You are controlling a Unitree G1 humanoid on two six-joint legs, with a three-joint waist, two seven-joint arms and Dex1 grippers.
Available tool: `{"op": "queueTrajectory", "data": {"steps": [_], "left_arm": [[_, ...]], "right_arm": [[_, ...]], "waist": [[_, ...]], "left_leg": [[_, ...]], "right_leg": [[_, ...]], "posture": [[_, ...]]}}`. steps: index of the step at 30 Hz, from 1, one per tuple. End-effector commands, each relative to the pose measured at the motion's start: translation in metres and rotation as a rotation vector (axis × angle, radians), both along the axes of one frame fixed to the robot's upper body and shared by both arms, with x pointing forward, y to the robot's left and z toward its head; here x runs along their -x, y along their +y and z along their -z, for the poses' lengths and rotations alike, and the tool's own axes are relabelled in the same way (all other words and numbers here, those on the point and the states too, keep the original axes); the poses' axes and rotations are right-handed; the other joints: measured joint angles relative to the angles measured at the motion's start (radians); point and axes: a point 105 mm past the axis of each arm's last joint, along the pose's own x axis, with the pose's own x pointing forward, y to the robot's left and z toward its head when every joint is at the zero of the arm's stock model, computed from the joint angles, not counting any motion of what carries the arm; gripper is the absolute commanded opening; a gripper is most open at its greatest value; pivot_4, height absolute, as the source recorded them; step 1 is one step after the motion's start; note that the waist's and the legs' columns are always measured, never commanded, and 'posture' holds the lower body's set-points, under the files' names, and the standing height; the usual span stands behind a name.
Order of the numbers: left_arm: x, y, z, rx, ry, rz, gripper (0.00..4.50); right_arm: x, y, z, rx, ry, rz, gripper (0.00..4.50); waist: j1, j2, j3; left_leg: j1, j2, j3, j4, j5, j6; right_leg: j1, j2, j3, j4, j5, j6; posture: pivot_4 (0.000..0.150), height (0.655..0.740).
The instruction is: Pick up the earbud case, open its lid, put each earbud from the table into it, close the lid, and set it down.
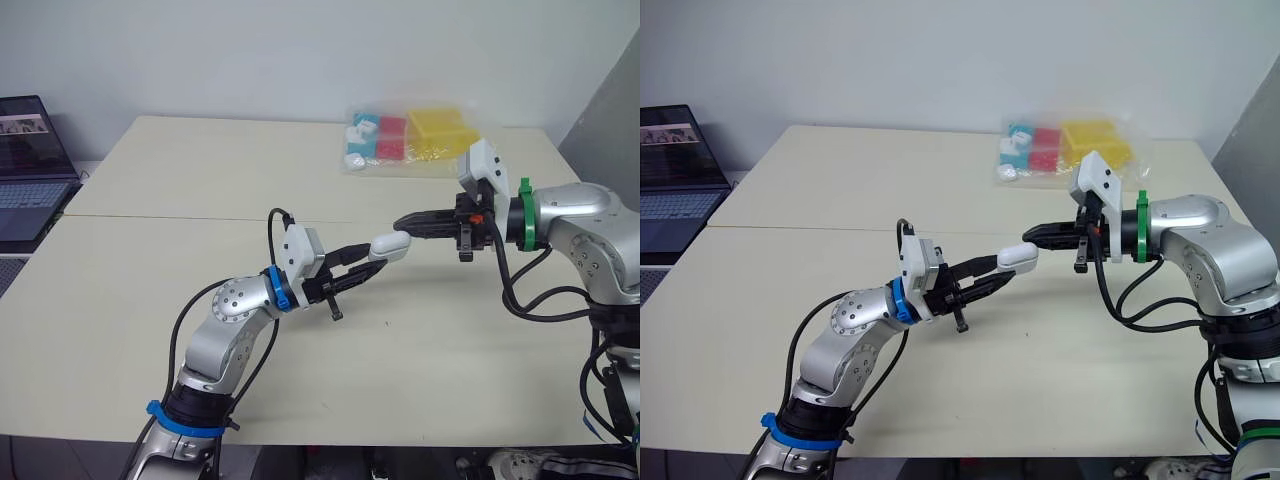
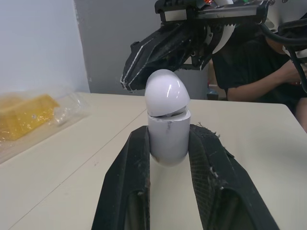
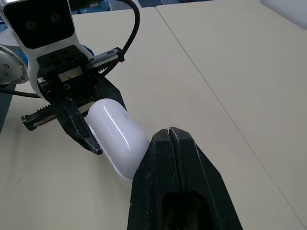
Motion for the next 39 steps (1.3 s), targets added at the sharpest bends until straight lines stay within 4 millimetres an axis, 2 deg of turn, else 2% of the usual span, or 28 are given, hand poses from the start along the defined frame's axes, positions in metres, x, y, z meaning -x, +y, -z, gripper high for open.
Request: {"op": "queueTrajectory", "data": {"steps": [1, 6, 10, 19, 31, 34, 39], "left_arm": [[0.003, -0.002, -0.008, 0.016, -0.042, -0.003, 0.78], [0.002, -0.001, -0.008, 0.014, -0.043, -0.004, 0.78], [0.001, -0.001, -0.008, 0.015, -0.046, -0.009, 0.78], [-0.001, 0.000, -0.011, 0.029, -0.056, -0.021, 0.78], [-0.001, 0.000, -0.010, 0.029, -0.056, -0.029, 0.78], [-0.005, 0.001, -0.004, 0.025, 0.009, -0.048, 0.78], [-0.012, 0.005, 0.016, 0.009, 0.271, -0.056, 0.78]], "right_arm": [[0.010, 0.008, -0.023, -0.047, -0.089, -0.032, 0.00], [0.008, 0.008, -0.021, -0.065, -0.087, -0.007, 0.00], [0.018, 0.009, -0.007, -0.019, -0.043, -0.039, 0.00], [0.021, 0.005, 0.012, 0.037, 0.010, -0.032, 0.00], [0.024, 0.004, 0.016, 0.052, 0.020, -0.031, 0.00], [0.027, 0.001, 0.011, 0.028, 0.023, -0.026, 0.00], [0.034, -0.010, 0.008, 0.037, 0.019, 0.006, 0.00]], "waist": [[0.001, 0.000, 0.000], [0.002, 0.000, 0.000], [0.003, 0.000, 0.000], [0.002, 0.000, 0.000], [0.002, 0.000, 0.000], [0.002, 0.000, 0.000], [0.002, 0.000, 0.000]], "left_leg": [[0.000, 0.000, -0.001, 0.000, 0.000, 0.000], [0.000, 0.000, 0.000, 0.001, 0.000, 0.000], [0.000, 0.000, 0.000, 0.000, 0.000, 0.000], [0.000, 0.000, 0.000, 0.000, 0.000, 0.000], [0.000, 0.000, 0.000, 0.000, 0.000, 0.000], [0.000, 0.000, 0.000, 0.000, 0.000, 0.000], [0.000, 0.000, -0.001, 0.000, 0.000, 0.000]], "right_leg": [[0.000, 0.000, -0.001, 0.000, 0.000, 0.000], [0.000, -0.001, 0.000, 0.000, 0.000, 0.000], [0.000, -0.001, -0.001, 0.000, 0.000, 0.000], [0.000, 0.000, -0.001, 0.001, 0.000, 0.000], [0.000, 0.000, 0.000, 0.001, 0.000, 0.000], [0.000, 0.000, 0.000, 0.001, 0.000, 0.000], [0.000, 0.000, -0.001, 0.001, 0.000, 0.000]], "posture": [[0.150, 0.7400], [0.150, 0.7400], [0.150, 0.7400], [0.150, 0.7400], [0.150, 0.7400], [0.150, 0.7400], [0.150, 0.7400]]}}
